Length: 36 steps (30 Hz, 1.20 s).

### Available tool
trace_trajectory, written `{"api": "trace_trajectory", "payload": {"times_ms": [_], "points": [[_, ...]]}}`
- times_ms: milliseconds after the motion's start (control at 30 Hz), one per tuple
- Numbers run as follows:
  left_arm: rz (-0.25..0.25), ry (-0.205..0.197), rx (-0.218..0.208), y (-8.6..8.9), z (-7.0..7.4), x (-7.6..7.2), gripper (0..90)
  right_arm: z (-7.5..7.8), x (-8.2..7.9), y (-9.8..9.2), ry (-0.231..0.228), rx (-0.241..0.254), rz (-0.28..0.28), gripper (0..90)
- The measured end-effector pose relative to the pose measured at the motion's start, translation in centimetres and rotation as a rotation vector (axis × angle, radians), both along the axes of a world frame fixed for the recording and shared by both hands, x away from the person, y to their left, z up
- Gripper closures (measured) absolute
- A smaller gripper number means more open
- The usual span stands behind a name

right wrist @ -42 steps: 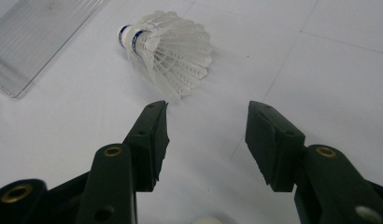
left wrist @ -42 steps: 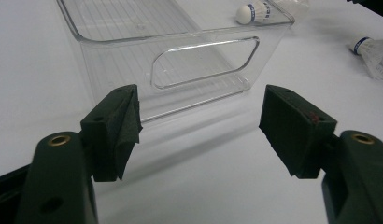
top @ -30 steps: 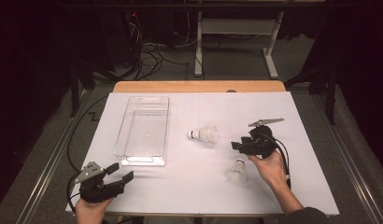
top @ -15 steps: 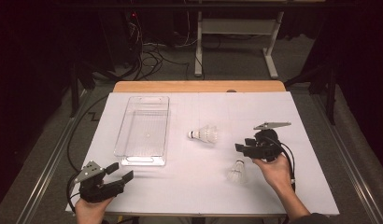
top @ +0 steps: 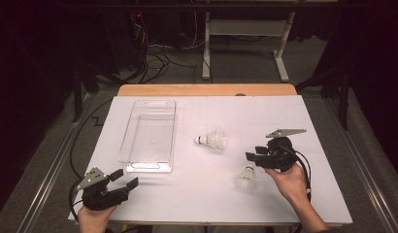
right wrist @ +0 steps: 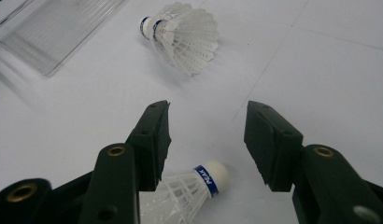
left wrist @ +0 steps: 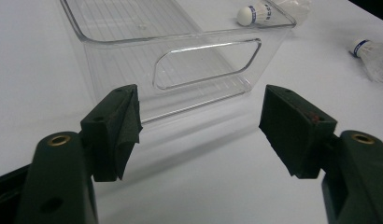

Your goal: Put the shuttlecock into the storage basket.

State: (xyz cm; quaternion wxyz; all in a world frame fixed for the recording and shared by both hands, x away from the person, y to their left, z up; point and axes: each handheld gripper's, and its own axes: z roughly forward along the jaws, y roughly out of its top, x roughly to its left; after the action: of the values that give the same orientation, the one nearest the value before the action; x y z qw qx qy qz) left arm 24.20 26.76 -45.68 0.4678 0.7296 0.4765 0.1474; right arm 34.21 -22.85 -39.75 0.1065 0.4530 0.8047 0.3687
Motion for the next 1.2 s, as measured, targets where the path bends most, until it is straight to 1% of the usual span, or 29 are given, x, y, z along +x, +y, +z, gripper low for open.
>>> {"api": "trace_trajectory", "payload": {"times_ms": [200,600,900,1200], "points": [[-0.001,0.001,-0.002,0.0,0.0,0.0,29.9,-0.3,-0.4,0.3,0.025,-0.002,0.013,52.5],[-0.002,0.002,-0.005,0.0,0.0,0.0,29.9,-0.4,-1.3,0.7,0.052,-0.025,0.044,55.1],[0.000,0.005,-0.002,0.0,-0.1,0.0,29.9,-0.5,-2.2,0.8,0.069,-0.035,0.070,55.5],[-0.001,0.004,0.000,0.0,-0.1,0.0,29.9,-0.6,-3.0,0.8,0.075,-0.038,0.087,55.3]]}}
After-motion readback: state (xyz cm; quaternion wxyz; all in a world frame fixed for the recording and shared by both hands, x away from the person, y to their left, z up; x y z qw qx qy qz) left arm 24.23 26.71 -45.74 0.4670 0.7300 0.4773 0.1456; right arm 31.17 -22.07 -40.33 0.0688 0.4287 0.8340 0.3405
